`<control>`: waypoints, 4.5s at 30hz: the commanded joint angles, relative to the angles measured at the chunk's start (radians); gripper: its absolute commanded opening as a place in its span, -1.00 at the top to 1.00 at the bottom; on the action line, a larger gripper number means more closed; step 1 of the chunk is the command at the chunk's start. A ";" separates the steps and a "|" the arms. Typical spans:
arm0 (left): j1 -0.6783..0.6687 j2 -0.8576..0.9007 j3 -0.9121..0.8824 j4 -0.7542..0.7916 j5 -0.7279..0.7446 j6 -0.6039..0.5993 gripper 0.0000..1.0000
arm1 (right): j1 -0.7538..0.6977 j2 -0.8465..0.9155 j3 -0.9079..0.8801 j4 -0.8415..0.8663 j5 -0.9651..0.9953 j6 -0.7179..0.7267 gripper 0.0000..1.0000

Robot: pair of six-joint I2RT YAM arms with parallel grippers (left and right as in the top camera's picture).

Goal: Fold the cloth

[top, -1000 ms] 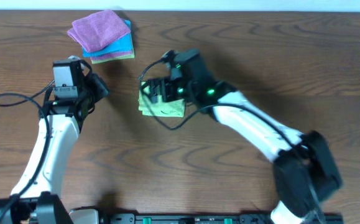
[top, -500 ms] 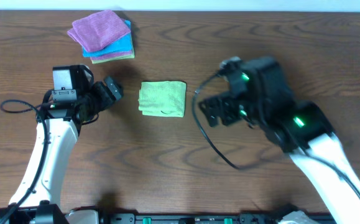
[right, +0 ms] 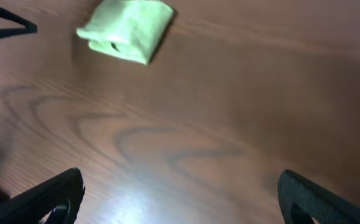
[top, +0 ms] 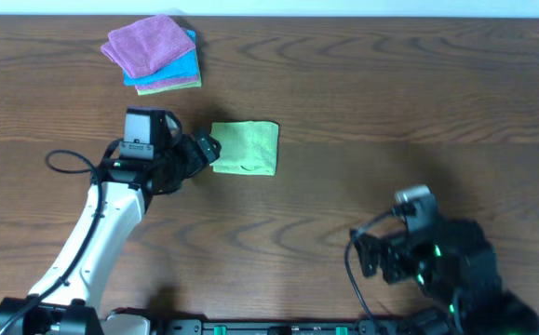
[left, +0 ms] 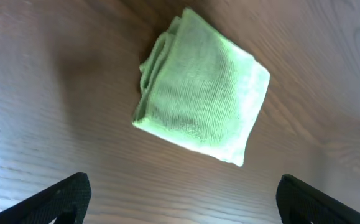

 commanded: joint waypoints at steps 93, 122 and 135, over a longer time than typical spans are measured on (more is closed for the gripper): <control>0.224 0.570 0.735 0.386 0.113 -0.144 0.88 | -0.014 -0.185 -0.068 -0.025 0.130 0.209 -0.98; 0.238 0.688 0.735 0.390 -0.069 -0.040 0.88 | -0.014 -0.185 -0.068 -0.025 0.130 0.209 -0.99; 0.262 0.688 0.735 0.309 -0.127 -0.001 0.88 | -0.014 -0.185 -0.068 -0.025 0.130 0.209 -0.98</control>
